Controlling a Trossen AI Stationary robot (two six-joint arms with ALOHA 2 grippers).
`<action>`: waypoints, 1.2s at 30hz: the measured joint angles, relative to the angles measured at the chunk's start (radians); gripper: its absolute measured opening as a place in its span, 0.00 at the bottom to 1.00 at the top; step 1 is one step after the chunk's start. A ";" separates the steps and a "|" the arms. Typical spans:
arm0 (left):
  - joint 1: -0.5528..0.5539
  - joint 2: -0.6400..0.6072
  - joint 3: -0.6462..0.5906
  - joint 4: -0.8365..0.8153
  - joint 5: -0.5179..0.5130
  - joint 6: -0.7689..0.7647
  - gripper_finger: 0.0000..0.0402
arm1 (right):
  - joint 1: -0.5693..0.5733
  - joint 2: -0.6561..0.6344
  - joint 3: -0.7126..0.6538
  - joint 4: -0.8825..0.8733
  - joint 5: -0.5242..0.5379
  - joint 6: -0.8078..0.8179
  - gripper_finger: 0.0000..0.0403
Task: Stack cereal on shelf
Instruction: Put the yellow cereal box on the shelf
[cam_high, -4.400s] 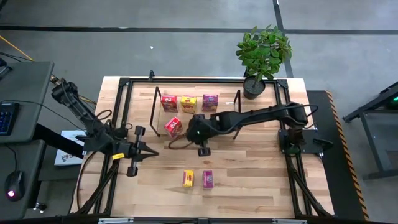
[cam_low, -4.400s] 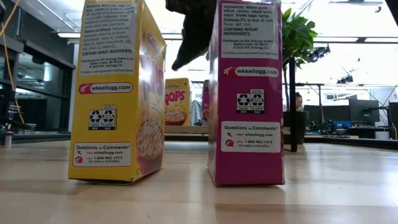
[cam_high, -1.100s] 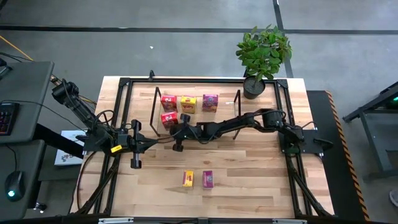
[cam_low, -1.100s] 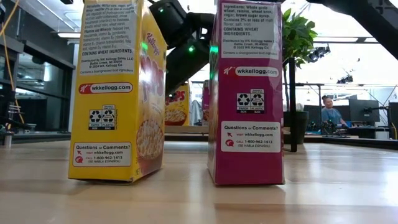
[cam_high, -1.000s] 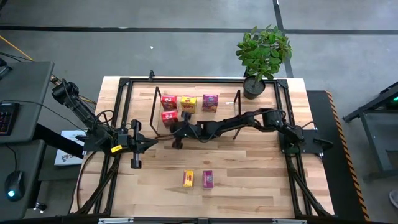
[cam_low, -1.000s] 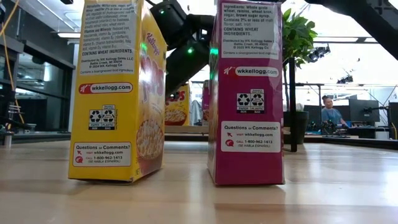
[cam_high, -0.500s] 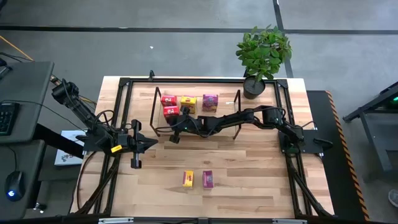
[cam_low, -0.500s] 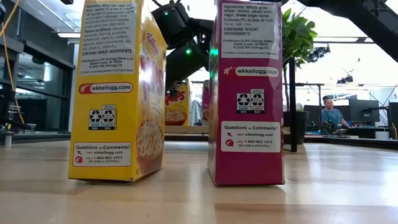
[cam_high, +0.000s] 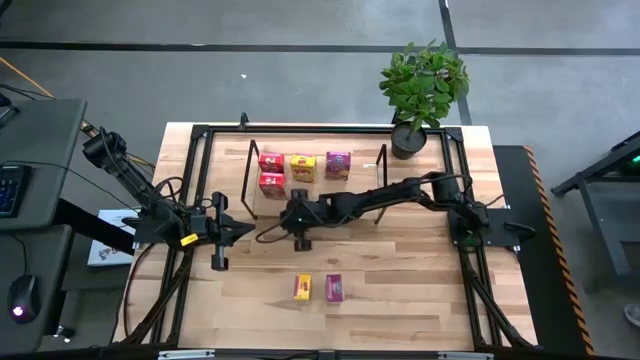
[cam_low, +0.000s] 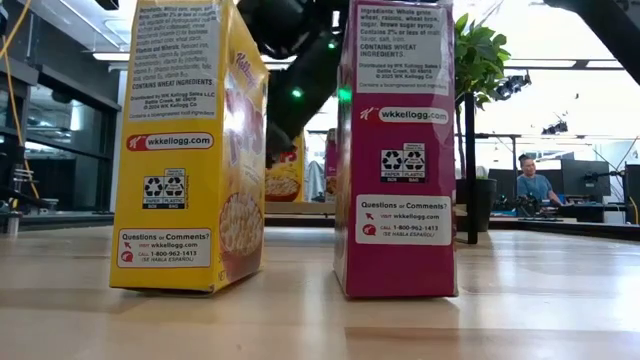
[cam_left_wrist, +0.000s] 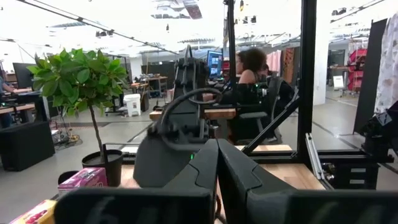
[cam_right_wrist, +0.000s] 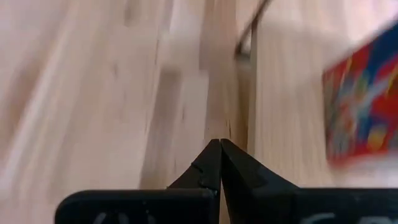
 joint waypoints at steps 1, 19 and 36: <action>0.000 0.000 0.000 0.000 0.000 0.000 0.00 | 0.000 0.000 0.000 -0.033 0.017 0.002 0.00; 0.000 0.001 0.000 -0.006 0.000 -0.007 0.00 | -0.038 -0.014 0.000 -0.033 0.254 0.009 0.00; 0.000 0.001 0.000 -0.006 0.000 -0.007 0.00 | -0.043 -0.014 0.000 -0.014 0.236 0.001 0.00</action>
